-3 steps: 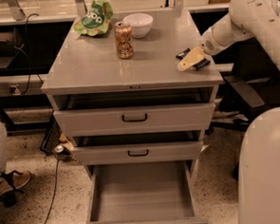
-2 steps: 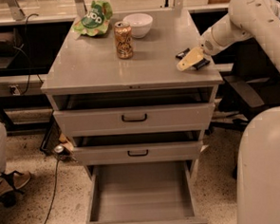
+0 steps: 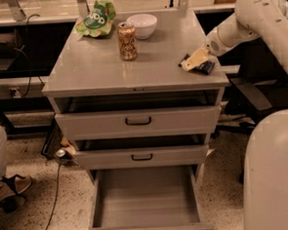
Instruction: Place rxbar blueberry into bottom drawer
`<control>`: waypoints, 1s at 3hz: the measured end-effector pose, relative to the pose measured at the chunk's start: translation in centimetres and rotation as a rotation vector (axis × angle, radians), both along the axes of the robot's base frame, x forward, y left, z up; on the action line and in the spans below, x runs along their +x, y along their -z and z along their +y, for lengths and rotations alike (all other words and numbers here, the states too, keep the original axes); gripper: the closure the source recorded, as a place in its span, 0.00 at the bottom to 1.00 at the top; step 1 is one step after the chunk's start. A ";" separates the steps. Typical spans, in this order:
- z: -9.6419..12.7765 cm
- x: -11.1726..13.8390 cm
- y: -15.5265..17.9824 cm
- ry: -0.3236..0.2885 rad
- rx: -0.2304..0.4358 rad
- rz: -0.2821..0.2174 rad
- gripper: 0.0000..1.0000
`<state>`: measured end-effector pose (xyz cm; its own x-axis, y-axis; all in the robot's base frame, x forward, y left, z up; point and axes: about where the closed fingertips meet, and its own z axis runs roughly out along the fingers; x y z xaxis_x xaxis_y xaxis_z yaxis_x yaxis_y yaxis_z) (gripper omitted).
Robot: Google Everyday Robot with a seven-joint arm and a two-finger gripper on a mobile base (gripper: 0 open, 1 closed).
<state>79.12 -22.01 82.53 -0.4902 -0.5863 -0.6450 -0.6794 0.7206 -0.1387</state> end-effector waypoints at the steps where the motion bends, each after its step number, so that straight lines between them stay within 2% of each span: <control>1: 0.0 0.0 -0.1 0.000 0.000 0.000 1.00; 3: 0.0 0.0 -0.3 -0.001 0.000 -0.001 1.00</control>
Offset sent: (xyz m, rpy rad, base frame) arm -0.0739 0.0514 0.1641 0.0443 -0.3075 0.2878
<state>79.11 -22.00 82.79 -0.4894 -0.5865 -0.6454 -0.6797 0.7202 -0.1390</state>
